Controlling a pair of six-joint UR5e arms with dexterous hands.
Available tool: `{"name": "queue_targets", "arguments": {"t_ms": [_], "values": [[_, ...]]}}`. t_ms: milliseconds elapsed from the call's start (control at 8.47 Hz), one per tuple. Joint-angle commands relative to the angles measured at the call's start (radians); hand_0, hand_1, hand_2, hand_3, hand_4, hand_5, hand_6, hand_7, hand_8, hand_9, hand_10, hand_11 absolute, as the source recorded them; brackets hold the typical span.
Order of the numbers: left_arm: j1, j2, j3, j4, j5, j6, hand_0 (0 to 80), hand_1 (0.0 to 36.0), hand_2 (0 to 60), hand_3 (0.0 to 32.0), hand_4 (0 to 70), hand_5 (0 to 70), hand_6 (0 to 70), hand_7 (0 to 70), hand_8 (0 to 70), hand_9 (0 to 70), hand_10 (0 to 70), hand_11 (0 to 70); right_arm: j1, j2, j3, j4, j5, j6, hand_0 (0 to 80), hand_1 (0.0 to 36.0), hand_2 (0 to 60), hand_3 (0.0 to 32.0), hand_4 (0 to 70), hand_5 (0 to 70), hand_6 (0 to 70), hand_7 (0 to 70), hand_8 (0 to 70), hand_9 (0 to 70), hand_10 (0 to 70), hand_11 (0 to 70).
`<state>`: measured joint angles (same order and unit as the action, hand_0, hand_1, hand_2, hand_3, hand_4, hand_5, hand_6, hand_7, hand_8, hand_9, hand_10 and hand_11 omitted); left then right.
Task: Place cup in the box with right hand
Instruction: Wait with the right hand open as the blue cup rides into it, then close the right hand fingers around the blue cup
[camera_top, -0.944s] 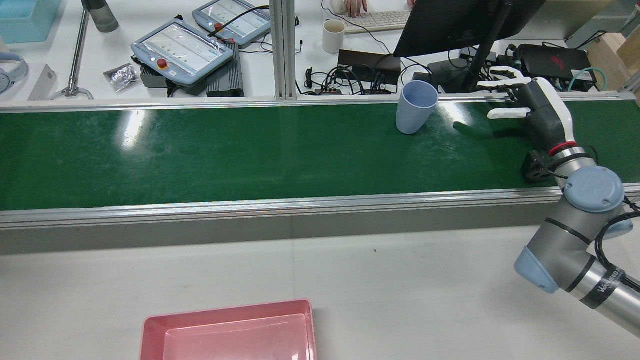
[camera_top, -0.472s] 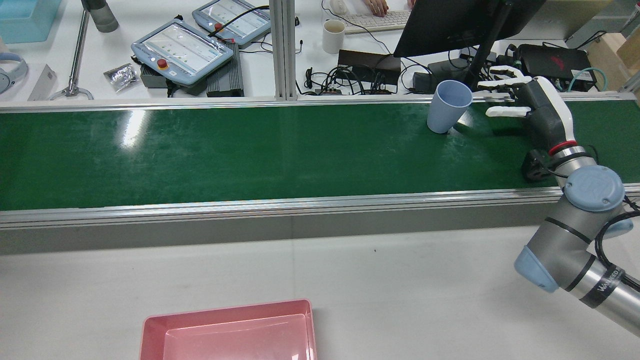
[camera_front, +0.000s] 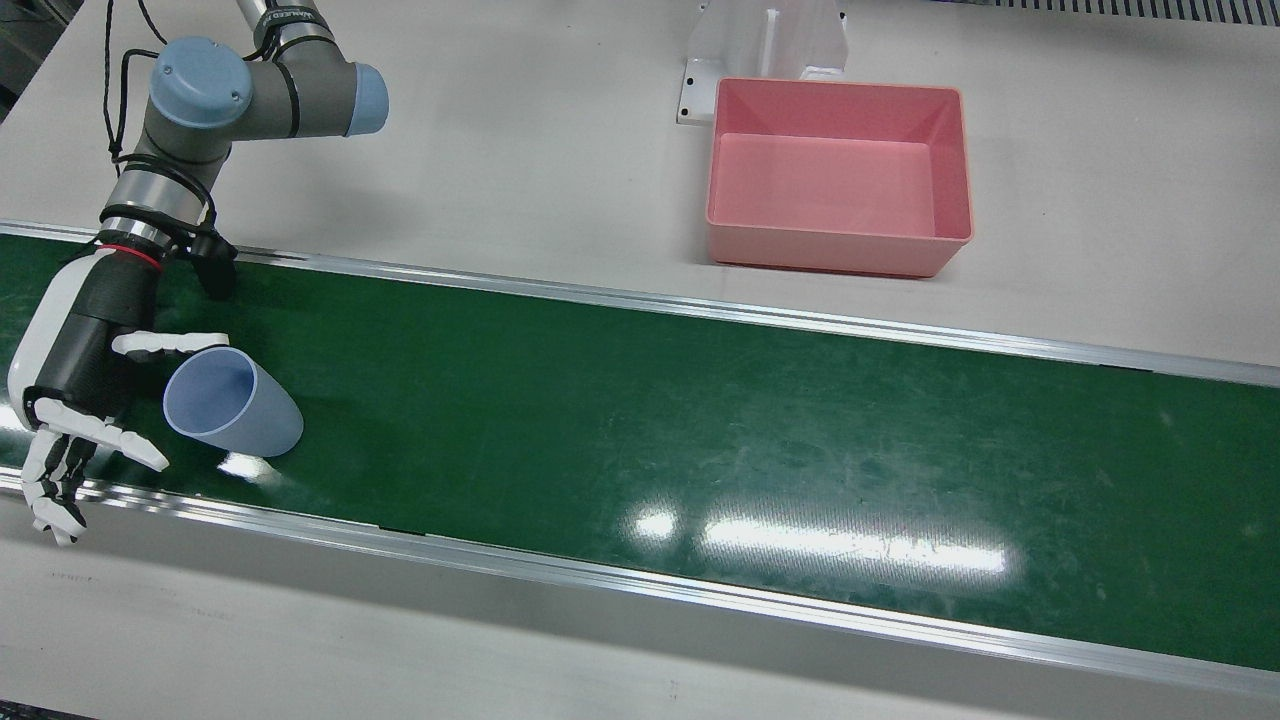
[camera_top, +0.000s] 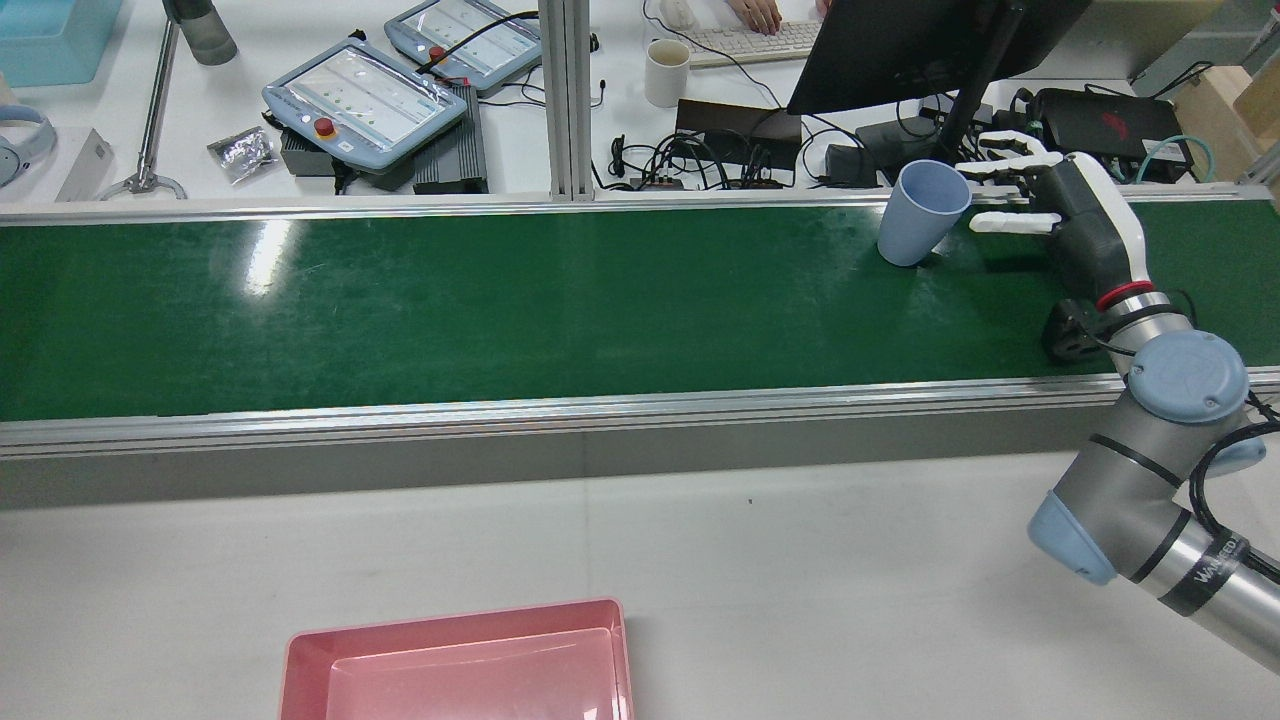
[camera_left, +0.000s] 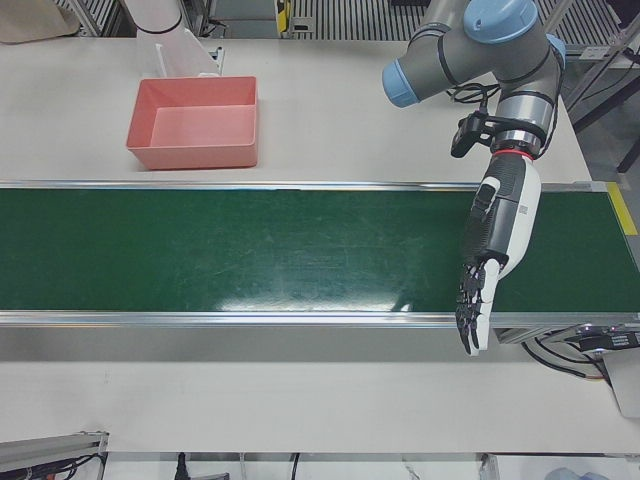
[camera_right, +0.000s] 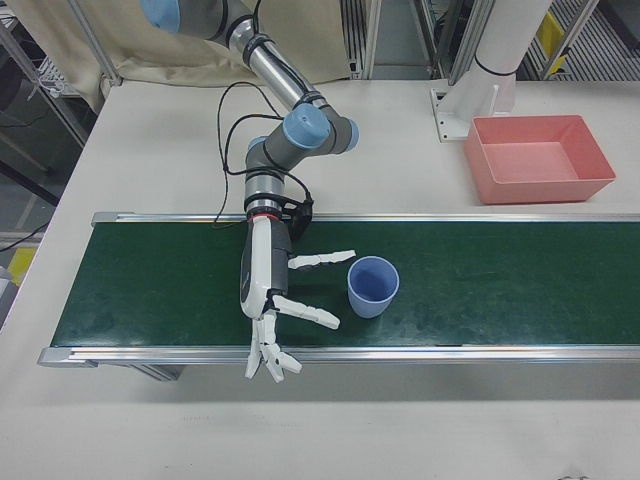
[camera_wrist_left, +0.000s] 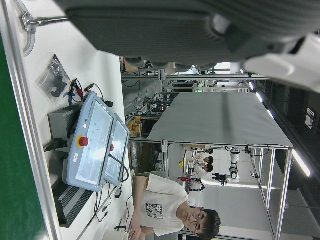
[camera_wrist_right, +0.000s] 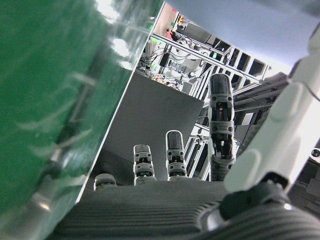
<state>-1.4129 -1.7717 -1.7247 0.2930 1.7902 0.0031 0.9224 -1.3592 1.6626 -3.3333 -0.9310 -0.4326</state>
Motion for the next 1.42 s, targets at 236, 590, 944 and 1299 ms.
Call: {"name": "queue_targets", "arguments": {"t_ms": [236,590,944,1299], "values": [[0.0,0.0,0.001,0.0,0.0,0.0,0.0,0.0,0.0,0.0,0.0,0.0,0.0,0.0,0.0,0.0,0.0,0.0,0.006,-0.003,0.002,0.0,0.0,-0.002,45.5,1.4,2.3,15.0,50.9,0.5,4.0,34.1,7.2,16.3,0.0,0.0],[-0.001,0.0,0.001,0.0,0.0,0.0,0.0,0.0,0.0,0.0,0.0,0.0,0.0,0.0,0.0,0.0,0.0,0.0,0.036,-0.003,0.011,-0.029,0.005,-0.014,45.4,1.5,2.3,15.2,49.5,0.6,4.1,34.2,7.5,16.7,0.0,0.0],[-0.001,0.0,-0.001,0.0,0.0,0.0,0.0,0.0,0.0,0.0,0.0,0.0,0.0,0.0,0.0,0.0,0.0,0.0,0.046,-0.005,0.012,-0.049,0.011,-0.02,41.8,4.9,31.9,0.0,70.0,0.0,12.2,59.5,10.0,22.6,0.5,0.0],[-0.001,0.0,-0.003,0.0,0.0,0.0,0.0,0.0,0.0,0.0,0.0,0.0,0.0,0.0,0.0,0.0,0.0,0.0,0.082,-0.012,0.08,-0.051,0.011,-0.07,48.3,21.5,60.0,0.0,70.0,0.6,15.0,69.6,12.5,27.0,1.0,0.8]]}}
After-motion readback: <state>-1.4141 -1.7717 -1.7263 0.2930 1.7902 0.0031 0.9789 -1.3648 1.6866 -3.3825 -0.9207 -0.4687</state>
